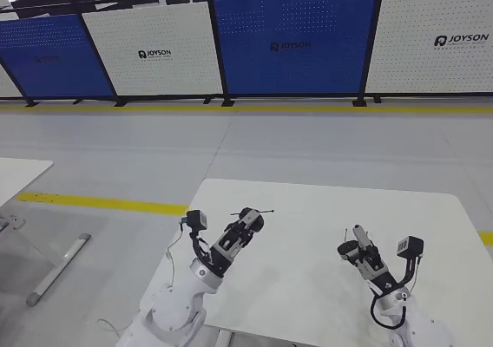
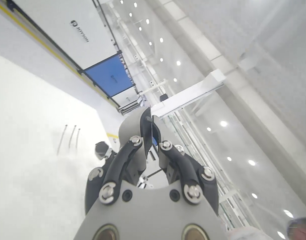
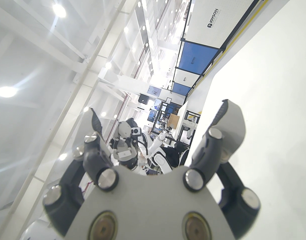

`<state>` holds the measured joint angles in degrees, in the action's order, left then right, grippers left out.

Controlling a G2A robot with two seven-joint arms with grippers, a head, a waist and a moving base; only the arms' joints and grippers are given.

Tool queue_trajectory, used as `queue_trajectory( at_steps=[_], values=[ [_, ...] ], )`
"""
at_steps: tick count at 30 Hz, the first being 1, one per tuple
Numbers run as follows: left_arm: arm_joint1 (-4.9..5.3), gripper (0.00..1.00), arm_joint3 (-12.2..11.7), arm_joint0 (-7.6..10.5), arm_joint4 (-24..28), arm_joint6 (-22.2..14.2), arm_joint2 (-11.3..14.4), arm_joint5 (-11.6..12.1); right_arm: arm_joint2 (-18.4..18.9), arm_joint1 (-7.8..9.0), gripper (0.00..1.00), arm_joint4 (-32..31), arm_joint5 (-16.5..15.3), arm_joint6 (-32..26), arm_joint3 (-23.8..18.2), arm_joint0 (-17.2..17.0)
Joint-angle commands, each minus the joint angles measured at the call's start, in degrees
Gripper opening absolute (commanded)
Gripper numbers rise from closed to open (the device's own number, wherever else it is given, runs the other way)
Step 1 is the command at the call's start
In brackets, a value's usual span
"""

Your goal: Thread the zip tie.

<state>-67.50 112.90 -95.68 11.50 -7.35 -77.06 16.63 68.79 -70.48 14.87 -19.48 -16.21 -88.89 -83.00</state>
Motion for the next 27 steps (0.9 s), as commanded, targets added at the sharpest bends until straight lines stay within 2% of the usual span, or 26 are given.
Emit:
queue_trajectory(
  at_steps=[1,3,10,12,14,16,17,18,21,23,24,27],
  values=[
    [0.03,0.00,1.43,-1.03,-0.48,0.57,-0.74,2.20,0.00,0.00,1.00,0.00,0.00,0.00,0.00,0.00],
    [0.05,0.00,1.85,-1.49,-1.77,0.99,-0.97,2.35,0.00,0.00,1.00,0.00,0.00,0.00,0.00,0.00],
    [0.05,0.00,1.85,-1.49,-1.77,0.99,-0.97,2.35,0.00,0.00,1.00,0.00,0.00,0.00,0.00,0.00],
    [0.04,0.00,1.30,-1.06,-3.33,0.96,-0.74,2.03,0.00,0.00,1.00,0.00,0.00,0.00,0.00,0.00],
    [0.06,0.00,-0.66,-0.38,-8.20,0.40,0.35,0.20,0.00,0.00,1.00,0.00,0.00,0.00,0.00,0.00],
    [-0.10,0.00,-2.95,0.73,-8.06,-1.67,2.65,-1.03,0.00,0.00,1.00,0.00,0.00,0.00,0.00,0.00],
    [-0.14,0.00,-4.34,1.61,-8.59,-1.97,3.02,-1.71,0.00,0.00,1.00,0.00,0.00,0.00,0.00,0.00],
    [-0.24,0.00,-6.22,2.62,-10.72,-1.81,4.05,-1.88,0.00,0.00,1.00,0.00,0.00,0.00,0.00,0.00],
    [-0.63,0.00,-9.93,4.81,-13.79,-0.32,6.53,-2.72,0.00,0.00,1.00,0.00,0.00,0.00,0.00,0.00],
    [-0.99,0.00,-12.35,6.32,-14.55,0.99,8.16,-3.47,0.00,0.00,1.00,0.00,0.00,0.00,0.00,0.00],
    [-1.11,0.00,-13.11,6.85,-14.33,1.53,8.52,-3.86,0.00,0.00,1.00,0.00,0.00,0.00,0.00,0.00],
    [-1.11,0.00,-13.11,6.85,-14.33,1.53,8.52,-3.86,0.00,0.00,1.00,0.00,0.00,0.00,0.00,0.00]
  ],
)
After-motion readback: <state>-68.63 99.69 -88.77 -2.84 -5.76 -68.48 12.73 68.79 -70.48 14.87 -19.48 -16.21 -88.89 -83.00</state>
